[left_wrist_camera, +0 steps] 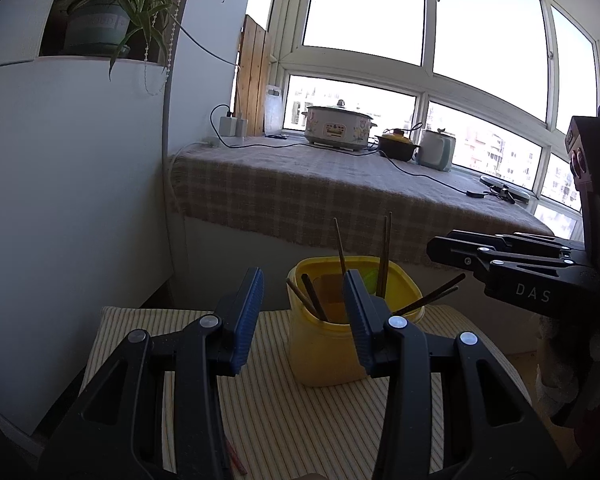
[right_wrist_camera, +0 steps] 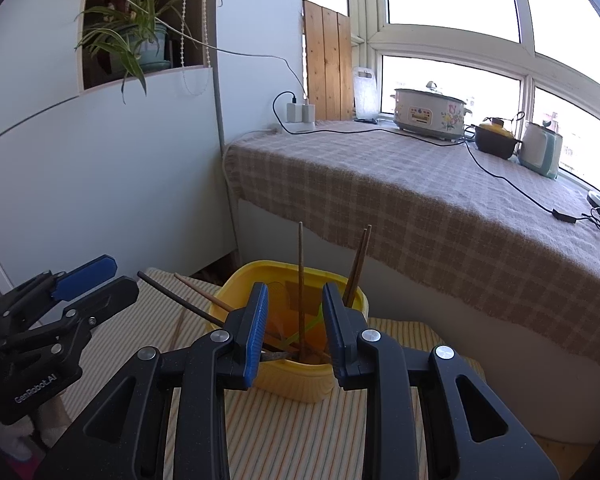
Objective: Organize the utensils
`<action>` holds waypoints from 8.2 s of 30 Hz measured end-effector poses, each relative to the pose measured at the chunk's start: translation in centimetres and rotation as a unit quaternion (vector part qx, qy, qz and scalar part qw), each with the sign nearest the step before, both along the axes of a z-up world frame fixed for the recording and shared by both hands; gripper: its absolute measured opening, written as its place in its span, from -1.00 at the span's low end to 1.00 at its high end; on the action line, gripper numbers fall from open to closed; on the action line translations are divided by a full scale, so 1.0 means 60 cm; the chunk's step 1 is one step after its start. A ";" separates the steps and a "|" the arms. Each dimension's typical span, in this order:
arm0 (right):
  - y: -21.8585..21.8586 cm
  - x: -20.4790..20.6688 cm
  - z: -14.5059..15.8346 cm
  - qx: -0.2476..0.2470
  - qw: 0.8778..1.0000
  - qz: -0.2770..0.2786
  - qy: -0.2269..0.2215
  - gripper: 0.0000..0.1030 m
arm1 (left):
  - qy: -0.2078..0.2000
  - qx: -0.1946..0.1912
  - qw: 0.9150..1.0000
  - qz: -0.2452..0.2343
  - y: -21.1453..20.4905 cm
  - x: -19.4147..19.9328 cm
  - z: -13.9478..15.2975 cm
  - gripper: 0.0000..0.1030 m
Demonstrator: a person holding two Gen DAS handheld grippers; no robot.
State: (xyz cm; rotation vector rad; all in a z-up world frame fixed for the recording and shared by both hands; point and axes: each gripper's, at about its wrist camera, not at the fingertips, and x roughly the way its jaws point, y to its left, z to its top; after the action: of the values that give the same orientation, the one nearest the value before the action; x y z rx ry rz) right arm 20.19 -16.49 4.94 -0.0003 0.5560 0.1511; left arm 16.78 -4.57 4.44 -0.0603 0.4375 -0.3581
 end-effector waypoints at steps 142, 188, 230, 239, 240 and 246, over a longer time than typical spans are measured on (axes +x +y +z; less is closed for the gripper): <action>0.013 0.115 0.062 0.077 0.996 0.036 -0.034 -0.90 | 0.133 -0.016 0.984 0.118 0.168 -0.093 -0.124 -0.03; -0.023 -0.036 0.004 0.060 0.998 0.018 -0.027 -0.63 | 0.089 -0.012 0.992 0.088 0.102 -0.131 -0.083 -0.03; -0.012 -0.177 -0.048 -0.004 0.994 -0.098 -0.051 0.48 | -0.020 0.054 0.988 0.140 0.031 -0.172 -0.017 1.00; -0.013 -0.179 -0.058 -0.008 0.993 -0.104 -0.050 0.55 | -0.014 0.062 0.987 0.145 0.031 -0.173 -0.023 1.00; -0.014 -0.180 -0.058 -0.009 0.993 -0.105 -0.050 0.56 | -0.014 0.062 0.987 0.145 0.031 -0.173 -0.023 1.00; -0.017 -0.182 -0.057 -0.005 0.993 -0.109 -0.052 0.56 | -0.014 0.060 0.988 0.145 0.031 -0.175 -0.023 1.00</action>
State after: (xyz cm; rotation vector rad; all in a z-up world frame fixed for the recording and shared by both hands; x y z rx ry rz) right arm 9.24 -17.53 1.54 0.0424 0.4502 -0.0642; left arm 6.30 -2.70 3.04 -0.0007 0.4145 -0.0461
